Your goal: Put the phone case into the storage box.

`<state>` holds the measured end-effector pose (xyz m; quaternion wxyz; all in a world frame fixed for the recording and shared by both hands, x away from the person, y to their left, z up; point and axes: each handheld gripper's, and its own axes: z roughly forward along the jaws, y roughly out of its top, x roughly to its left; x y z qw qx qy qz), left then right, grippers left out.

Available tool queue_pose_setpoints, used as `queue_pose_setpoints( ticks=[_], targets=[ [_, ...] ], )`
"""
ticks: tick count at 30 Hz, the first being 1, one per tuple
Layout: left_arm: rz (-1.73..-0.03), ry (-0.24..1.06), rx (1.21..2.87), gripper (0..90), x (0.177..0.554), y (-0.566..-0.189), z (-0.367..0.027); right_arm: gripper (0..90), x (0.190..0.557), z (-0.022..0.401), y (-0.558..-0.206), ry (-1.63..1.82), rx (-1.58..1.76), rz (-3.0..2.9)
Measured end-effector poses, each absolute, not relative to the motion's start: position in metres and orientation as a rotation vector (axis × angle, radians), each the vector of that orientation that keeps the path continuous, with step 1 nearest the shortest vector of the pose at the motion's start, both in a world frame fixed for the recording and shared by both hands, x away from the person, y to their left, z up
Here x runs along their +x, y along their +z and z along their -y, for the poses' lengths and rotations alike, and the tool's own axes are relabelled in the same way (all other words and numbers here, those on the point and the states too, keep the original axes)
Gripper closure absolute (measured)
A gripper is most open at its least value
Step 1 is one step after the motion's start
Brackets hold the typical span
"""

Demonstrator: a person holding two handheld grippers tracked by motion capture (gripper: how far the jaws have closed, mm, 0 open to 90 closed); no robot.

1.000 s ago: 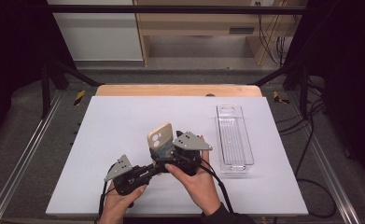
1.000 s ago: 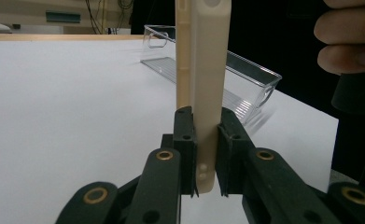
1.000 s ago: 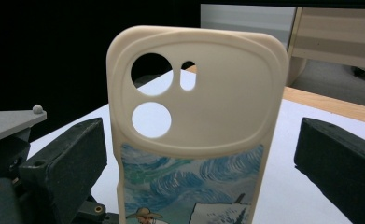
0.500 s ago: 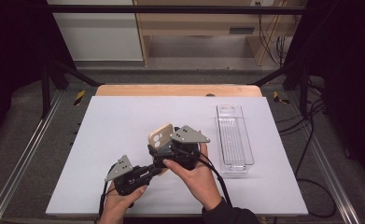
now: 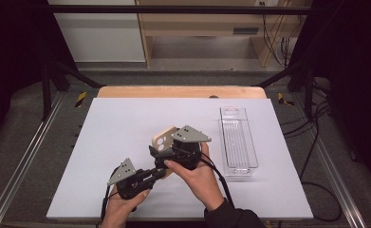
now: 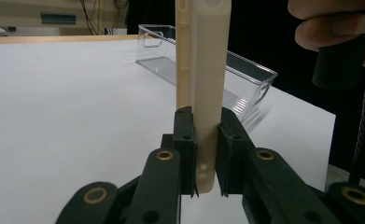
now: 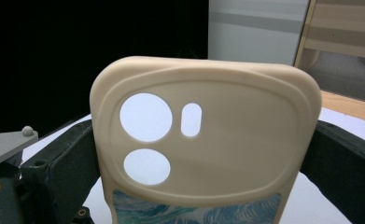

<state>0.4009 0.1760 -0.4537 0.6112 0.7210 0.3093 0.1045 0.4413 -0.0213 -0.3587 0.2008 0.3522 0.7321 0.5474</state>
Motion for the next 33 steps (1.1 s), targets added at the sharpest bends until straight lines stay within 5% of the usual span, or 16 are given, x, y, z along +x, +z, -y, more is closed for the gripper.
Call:
queue_pose_setpoints(
  ticks=[33],
  targets=[
    [-0.742, 0.250, 1.674, 79.7, 0.4024, -0.4568, -0.1768, 10.4, 0.4451, 0.0150, -0.3580, 1.505, 1.016, -2.050]
  ],
)
